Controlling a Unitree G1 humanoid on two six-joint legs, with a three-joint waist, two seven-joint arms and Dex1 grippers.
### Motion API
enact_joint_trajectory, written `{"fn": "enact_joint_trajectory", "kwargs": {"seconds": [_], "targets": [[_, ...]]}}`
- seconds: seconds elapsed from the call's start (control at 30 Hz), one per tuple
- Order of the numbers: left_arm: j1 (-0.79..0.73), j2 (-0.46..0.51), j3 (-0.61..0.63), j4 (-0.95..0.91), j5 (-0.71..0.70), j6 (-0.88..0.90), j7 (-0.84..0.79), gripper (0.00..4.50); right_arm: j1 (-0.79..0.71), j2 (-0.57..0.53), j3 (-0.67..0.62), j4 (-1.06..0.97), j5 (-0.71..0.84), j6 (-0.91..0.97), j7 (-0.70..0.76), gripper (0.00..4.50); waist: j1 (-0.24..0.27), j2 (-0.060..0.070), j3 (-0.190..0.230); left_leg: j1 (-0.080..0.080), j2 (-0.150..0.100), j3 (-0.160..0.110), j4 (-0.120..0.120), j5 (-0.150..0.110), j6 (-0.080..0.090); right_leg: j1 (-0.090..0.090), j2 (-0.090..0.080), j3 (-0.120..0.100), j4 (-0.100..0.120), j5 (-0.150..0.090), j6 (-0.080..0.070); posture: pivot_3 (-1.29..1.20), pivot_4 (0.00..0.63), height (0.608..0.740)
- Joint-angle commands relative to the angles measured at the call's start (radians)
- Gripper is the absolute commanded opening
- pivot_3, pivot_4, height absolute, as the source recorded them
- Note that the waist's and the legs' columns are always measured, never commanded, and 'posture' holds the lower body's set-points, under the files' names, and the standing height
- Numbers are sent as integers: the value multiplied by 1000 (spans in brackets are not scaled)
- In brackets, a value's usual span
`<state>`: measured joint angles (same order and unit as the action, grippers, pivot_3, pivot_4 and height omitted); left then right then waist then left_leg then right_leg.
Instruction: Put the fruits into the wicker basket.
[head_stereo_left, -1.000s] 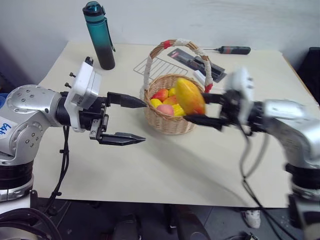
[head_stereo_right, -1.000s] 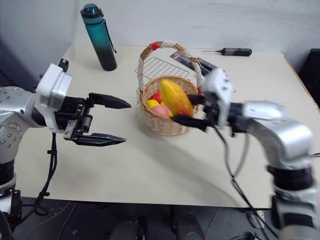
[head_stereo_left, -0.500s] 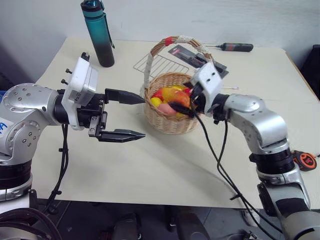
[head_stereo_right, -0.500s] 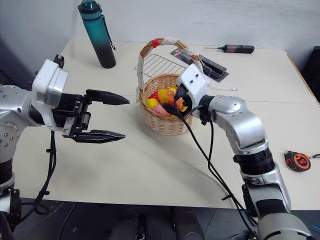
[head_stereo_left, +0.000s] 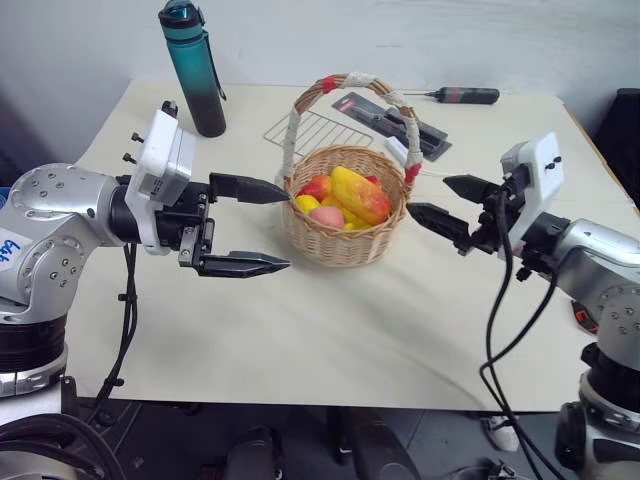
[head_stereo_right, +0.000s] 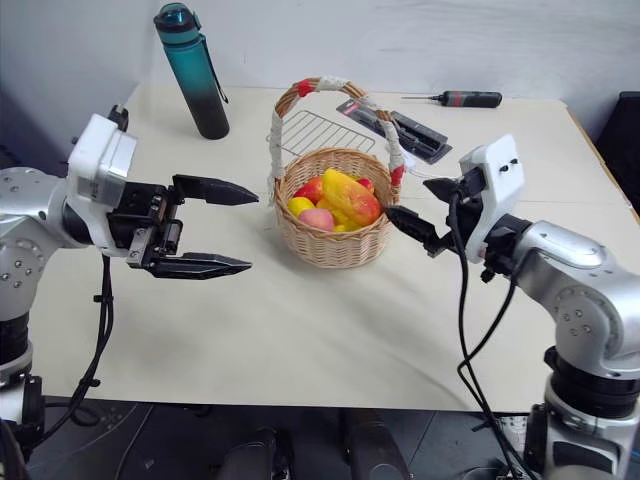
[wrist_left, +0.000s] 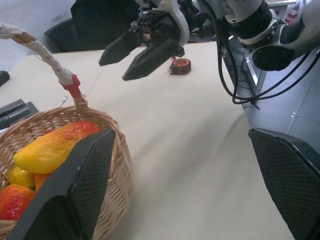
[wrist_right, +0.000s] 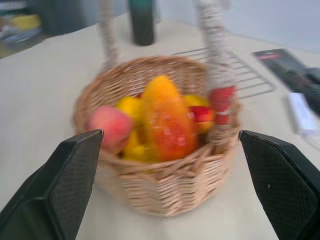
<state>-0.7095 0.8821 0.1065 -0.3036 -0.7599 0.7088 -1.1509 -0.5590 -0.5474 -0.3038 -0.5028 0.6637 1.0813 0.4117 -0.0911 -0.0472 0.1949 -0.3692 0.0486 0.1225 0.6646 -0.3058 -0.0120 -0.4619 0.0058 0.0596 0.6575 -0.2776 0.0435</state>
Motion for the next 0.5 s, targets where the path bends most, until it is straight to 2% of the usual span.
{"fn": "enact_joint_trajectory", "kwargs": {"seconds": [0.03, 0.13, 0.27, 0.37, 0.5], "targets": [[-41, -6, -6, 0, 22, -31, 7, 4500, -31, 91, 99, 70, -127, -145, -116, 4465, 0, 0, 0, 0, 0, 0, 0, 1, -2, -1, 0, 0, 0, 0, 0, 0, 150, 740], [-50, -28, -16, 12, 43, -37, 38, 4500, -66, 180, 158, 190, -188, -253, -139, 4465, 1, 0, 0, 0, 0, 0, -1, 3, -4, -1, 0, 0, 1, 0, -1, 0, 150, 740], [-42, -38, -14, -8, 30, -26, 40, 4500, -126, 225, 208, 331, -278, -377, -161, 4465, 4, 0, 0, -1, 0, 0, -1, 2, -4, -2, 0, 0, 1, 0, -1, 0, 150, 740], [-40, -34, -11, -6, 35, -25, 45, 4500, -147, 228, 211, 386, -305, -430, -151, 3876, 6, 0, 0, -2, 0, 0, -1, 2, -3, -2, -1, 0, 1, 0, -1, 0, 150, 740], [-19, -33, 10, -12, 17, -13, 53, 4500, -135, 215, 207, 389, -309, -460, -117, 2572, 6, 0, 0, -2, 0, 0, -1, 2, -3, -2, -1, -1, 0, 0, -1, 0, 150, 740]]}}
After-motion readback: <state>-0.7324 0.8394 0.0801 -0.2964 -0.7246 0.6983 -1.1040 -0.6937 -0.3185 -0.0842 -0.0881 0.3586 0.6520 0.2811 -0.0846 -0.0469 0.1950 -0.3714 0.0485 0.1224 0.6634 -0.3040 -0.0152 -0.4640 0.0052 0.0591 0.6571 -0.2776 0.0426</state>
